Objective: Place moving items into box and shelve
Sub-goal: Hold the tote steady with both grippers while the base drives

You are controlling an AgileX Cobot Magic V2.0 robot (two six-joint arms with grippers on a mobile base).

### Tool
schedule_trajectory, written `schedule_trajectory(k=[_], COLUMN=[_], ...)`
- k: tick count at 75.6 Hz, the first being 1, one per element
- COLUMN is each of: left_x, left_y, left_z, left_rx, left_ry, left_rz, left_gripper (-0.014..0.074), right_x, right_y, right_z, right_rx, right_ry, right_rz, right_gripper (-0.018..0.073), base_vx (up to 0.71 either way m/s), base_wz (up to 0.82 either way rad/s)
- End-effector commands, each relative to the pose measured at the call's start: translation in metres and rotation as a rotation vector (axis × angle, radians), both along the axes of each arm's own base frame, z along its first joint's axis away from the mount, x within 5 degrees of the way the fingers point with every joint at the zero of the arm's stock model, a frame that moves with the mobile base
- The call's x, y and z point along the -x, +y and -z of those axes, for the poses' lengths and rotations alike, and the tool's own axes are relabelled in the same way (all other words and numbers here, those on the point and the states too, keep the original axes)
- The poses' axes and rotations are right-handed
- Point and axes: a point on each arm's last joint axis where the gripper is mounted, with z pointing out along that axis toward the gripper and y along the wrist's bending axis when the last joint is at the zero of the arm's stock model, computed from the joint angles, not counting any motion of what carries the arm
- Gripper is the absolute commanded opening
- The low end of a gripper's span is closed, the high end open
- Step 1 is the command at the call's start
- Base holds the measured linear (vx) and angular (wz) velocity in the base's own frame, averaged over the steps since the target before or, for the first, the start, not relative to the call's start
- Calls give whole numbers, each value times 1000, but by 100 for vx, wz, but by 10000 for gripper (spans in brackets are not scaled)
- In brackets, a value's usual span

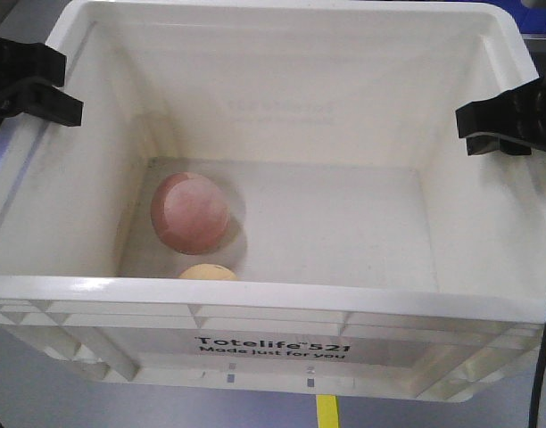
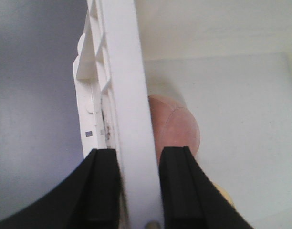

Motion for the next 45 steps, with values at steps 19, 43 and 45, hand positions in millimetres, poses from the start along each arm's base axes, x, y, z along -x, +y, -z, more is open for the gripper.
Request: schedule_trajectory(k=[19, 43, 45], left_x=[10, 10, 10], left_y=[-5, -5, -5], left_z=[-34, -34, -34], left_rx=[136, 136, 136], left_ry=[-168, -168, -168], left_rz=[9, 9, 9], left_gripper=[-3, -3, -3], right_x=[1, 1, 1], right_y=[-5, -5, -5], right_z=[-24, -24, -24], right_rx=[-17, -16, -16], right_ry=[-163, -162, -162], right_rz=[17, 17, 17], right_gripper=[-6, -6, -6], base_vx=[34, 38, 40], base_wz=[-2, 3, 6])
